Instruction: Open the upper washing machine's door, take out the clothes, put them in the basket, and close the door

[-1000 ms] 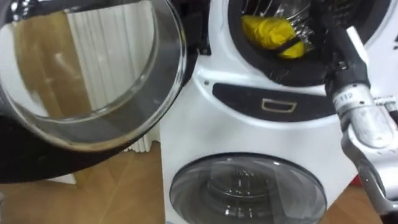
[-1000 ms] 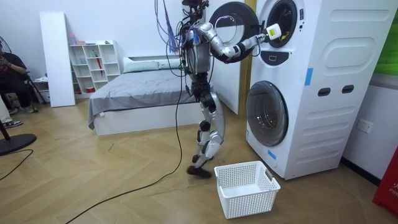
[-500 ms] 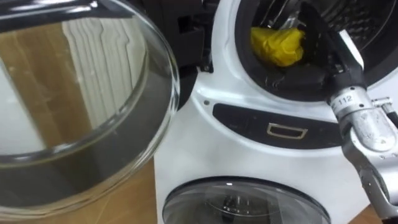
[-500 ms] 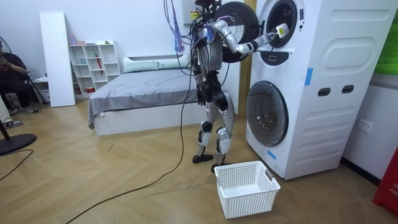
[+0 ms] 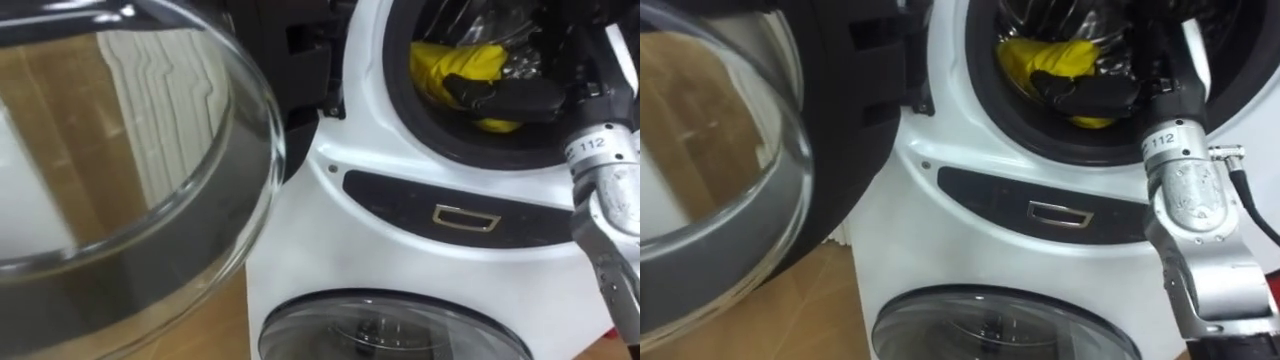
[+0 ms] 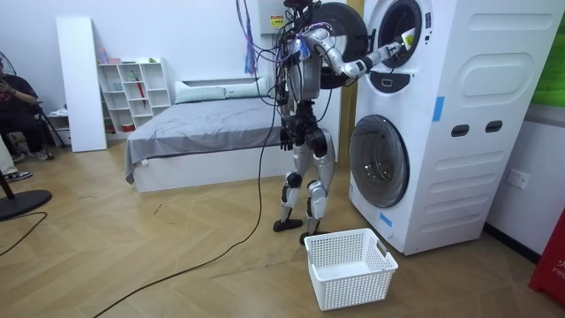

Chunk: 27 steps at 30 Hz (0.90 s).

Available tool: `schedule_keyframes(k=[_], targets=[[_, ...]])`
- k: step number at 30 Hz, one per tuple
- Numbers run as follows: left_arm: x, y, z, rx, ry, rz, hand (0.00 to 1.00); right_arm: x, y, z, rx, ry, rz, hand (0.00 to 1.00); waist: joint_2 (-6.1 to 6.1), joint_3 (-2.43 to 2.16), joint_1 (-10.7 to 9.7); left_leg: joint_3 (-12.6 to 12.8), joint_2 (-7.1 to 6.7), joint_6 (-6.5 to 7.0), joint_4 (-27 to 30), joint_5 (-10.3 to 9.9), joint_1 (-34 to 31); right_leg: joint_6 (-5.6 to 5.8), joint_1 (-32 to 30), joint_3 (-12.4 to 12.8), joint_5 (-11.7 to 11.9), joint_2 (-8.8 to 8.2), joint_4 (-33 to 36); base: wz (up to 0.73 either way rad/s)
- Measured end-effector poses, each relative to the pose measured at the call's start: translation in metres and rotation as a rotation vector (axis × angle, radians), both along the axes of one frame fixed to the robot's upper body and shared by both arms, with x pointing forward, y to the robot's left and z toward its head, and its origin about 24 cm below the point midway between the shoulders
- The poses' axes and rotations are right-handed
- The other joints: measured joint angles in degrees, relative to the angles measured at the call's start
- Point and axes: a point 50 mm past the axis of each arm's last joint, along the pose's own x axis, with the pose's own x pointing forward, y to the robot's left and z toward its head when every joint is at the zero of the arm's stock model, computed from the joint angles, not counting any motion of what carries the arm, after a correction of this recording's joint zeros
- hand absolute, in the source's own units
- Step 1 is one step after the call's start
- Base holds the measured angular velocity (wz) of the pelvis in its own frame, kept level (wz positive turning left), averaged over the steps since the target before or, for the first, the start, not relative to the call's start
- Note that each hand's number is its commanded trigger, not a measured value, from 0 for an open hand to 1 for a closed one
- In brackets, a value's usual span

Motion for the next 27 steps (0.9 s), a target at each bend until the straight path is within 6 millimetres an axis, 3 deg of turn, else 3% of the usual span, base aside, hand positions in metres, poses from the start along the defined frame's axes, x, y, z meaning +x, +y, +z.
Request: schedule_keyframes(k=[10,23,27], targets=[[0.003,-0.002,0.0,0.004,-0.018,-0.001,0.0,-0.002,-0.002,0.004,0.038,-0.021,-0.004,0.0,0.62,-0.42,-0.77,1.39,0.2,-0.05,0.12,0.02,0.32,-0.05,0.58,0.32,0.04,0.16,-0.94,0.0],[0.001,-0.003,0.0,0.001,-0.013,0.002,0.0,-0.001,-0.002,0.002,0.008,-0.007,0.001,0.0,0.34,-0.27,-1.25,1.07,0.25,-0.06,-0.05,0.0,1.31,-0.09,1.81,-0.42,0.09,0.02,-0.95,0.02],[0.002,-0.002,0.0,0.003,-0.015,0.002,0.0,0.003,-0.011,-0.004,-0.07,0.054,0.023,0.0,-0.33,-0.15,-0.83,1.14,0.25,-0.08,-0.16,-0.01,1.3,-0.14,1.63,-0.44,0.12,0.0,-0.73,0.0]])
